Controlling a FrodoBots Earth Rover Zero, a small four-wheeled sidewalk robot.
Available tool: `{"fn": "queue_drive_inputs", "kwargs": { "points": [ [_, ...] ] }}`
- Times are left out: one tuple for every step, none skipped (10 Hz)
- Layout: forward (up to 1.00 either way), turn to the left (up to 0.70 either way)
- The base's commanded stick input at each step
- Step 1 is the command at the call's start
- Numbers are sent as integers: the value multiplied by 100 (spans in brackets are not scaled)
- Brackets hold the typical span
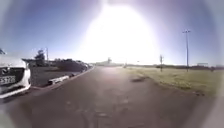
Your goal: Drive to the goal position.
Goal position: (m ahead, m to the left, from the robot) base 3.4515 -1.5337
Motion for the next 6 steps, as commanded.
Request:
{"fn": "queue_drive_inputs", "kwargs": {
  "points": [
    [70, 0],
    [70, 0],
    [70, 0],
    [70, 0],
    [70, 0],
    [70, 0]
  ]
}}
